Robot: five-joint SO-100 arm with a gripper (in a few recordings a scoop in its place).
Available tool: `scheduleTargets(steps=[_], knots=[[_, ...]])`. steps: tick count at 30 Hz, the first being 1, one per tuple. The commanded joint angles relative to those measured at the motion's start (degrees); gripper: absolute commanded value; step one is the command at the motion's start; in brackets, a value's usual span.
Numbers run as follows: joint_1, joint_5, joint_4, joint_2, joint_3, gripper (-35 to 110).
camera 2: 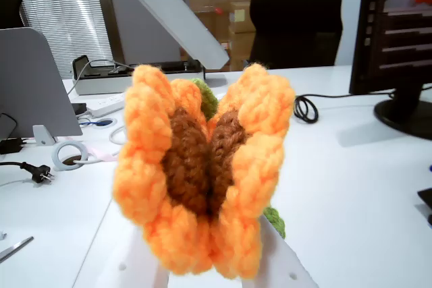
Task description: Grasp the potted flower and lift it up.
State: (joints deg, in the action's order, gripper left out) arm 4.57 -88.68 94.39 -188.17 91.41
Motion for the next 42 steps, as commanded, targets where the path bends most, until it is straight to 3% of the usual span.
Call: scheduleTargets(steps=[1, 42], knots=[[1.4, -0.7, -0.4, -0.8, -2.5, 0], [-1.1, -1.5, 3.8, -1.0, -6.9, 0]])
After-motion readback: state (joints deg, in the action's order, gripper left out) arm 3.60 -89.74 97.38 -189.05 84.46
